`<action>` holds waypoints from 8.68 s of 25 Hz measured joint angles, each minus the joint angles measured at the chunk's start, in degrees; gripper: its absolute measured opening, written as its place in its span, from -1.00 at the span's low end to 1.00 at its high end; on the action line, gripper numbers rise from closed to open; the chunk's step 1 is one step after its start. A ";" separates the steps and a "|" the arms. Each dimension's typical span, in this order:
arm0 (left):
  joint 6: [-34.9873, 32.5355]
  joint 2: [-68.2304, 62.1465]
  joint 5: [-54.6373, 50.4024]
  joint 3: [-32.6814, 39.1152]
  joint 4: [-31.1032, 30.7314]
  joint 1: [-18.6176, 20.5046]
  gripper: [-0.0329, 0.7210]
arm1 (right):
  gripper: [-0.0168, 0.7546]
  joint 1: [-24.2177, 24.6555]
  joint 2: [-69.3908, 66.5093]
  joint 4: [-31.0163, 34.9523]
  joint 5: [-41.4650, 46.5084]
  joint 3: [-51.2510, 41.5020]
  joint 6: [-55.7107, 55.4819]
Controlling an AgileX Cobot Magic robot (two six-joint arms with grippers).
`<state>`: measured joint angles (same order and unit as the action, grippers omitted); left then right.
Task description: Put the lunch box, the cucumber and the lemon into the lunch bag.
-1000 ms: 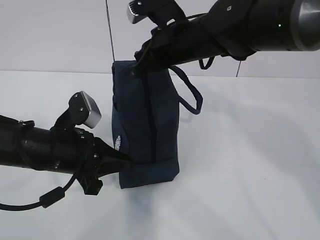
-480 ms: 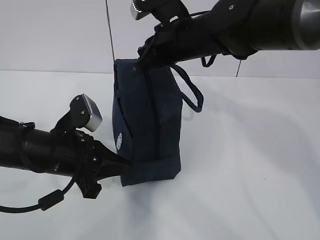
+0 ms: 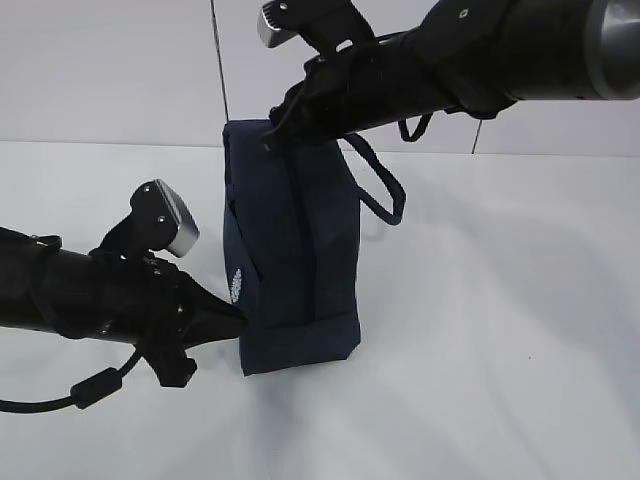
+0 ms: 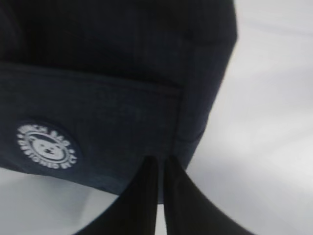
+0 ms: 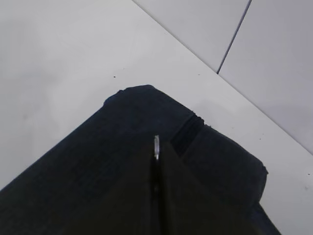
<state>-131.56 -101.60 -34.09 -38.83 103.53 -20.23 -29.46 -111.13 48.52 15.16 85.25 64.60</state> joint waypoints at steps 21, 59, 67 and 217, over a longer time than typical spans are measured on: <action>14.31 4.78 -0.13 0.09 0.00 0.00 -0.12 | -0.94 0.04 0.00 0.53 0.50 0.13 0.39; 21.16 4.01 2.33 -6.85 -0.67 -5.50 -0.85 | -0.94 0.04 0.00 5.47 3.35 1.26 4.16; 21.16 5.38 5.12 -6.85 -0.67 -5.50 -0.87 | -0.94 0.04 0.00 5.13 3.46 2.59 6.54; 28.41 7.23 35.76 -11.16 -9.40 2.89 -0.88 | -0.94 10.34 -2.38 -21.20 38.24 12.24 -27.31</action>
<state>-103.15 -94.37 1.66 -49.99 94.12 -17.34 -19.12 -113.51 27.33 53.40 97.49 37.29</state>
